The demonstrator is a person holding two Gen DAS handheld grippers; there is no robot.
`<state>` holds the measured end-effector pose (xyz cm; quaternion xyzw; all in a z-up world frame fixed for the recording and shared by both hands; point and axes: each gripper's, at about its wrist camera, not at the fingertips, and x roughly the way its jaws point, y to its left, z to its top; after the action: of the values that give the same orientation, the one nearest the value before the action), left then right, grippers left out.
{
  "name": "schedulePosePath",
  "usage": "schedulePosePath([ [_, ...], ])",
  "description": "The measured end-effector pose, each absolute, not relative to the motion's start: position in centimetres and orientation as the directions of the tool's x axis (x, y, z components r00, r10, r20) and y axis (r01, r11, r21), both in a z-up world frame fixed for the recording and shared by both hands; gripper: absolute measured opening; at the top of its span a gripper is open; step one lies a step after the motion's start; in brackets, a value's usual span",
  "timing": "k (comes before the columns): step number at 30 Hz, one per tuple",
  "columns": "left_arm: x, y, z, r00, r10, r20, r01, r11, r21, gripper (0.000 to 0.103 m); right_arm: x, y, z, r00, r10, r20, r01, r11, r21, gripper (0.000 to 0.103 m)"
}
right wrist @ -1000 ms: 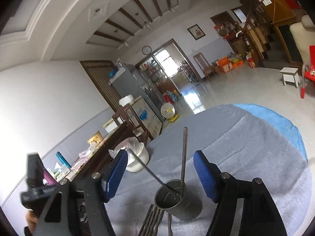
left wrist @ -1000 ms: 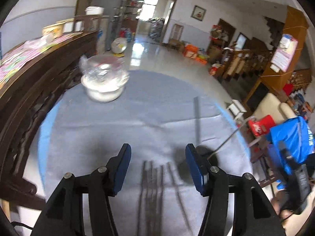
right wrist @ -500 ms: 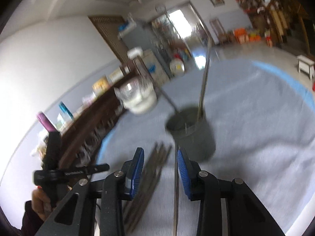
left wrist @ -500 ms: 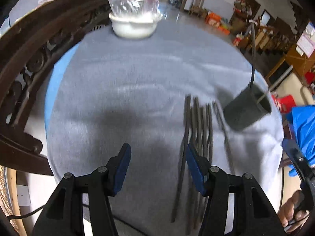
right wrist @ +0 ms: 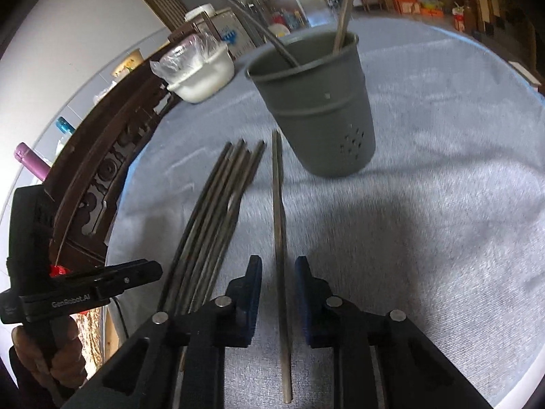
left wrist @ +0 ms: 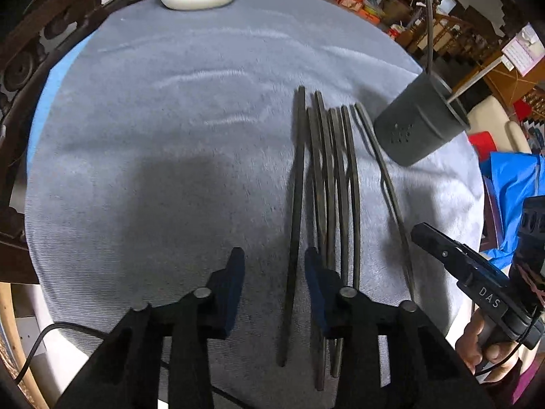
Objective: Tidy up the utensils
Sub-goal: 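Return the right tool to the utensil row and grasp another utensil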
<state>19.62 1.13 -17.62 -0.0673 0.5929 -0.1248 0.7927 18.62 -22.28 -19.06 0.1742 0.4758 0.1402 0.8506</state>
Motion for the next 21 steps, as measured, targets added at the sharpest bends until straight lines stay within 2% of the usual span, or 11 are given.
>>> schedulePosePath([
  [8, 19.6, 0.7, -18.2, 0.256, -0.273, -0.927, 0.117, 0.961, -0.250, 0.026, 18.8, -21.7, -20.2, 0.457, 0.390, -0.799, -0.050, 0.909, 0.415, 0.009],
  [10, 19.6, 0.5, -18.2, 0.254, -0.275, -0.927, 0.119, 0.960, -0.252, 0.023, 18.7, -21.7, -20.2, 0.453, 0.398, -0.798, -0.044, 0.904, 0.426, 0.008],
  [18, 19.7, 0.0, -18.0, 0.257, -0.263, -0.930, 0.118, 0.964, -0.240, 0.023, 18.5, -21.8, -20.7, 0.403, 0.492, -0.772, -0.019, 0.848, 0.530, 0.007],
  [21, 19.7, -0.1, -18.4, 0.262, -0.257, -0.930, 0.108, 0.966, -0.237, 0.012, 18.2, -21.3, -20.6, 0.389, 0.510, -0.768, -0.030, 0.840, 0.542, 0.007],
])
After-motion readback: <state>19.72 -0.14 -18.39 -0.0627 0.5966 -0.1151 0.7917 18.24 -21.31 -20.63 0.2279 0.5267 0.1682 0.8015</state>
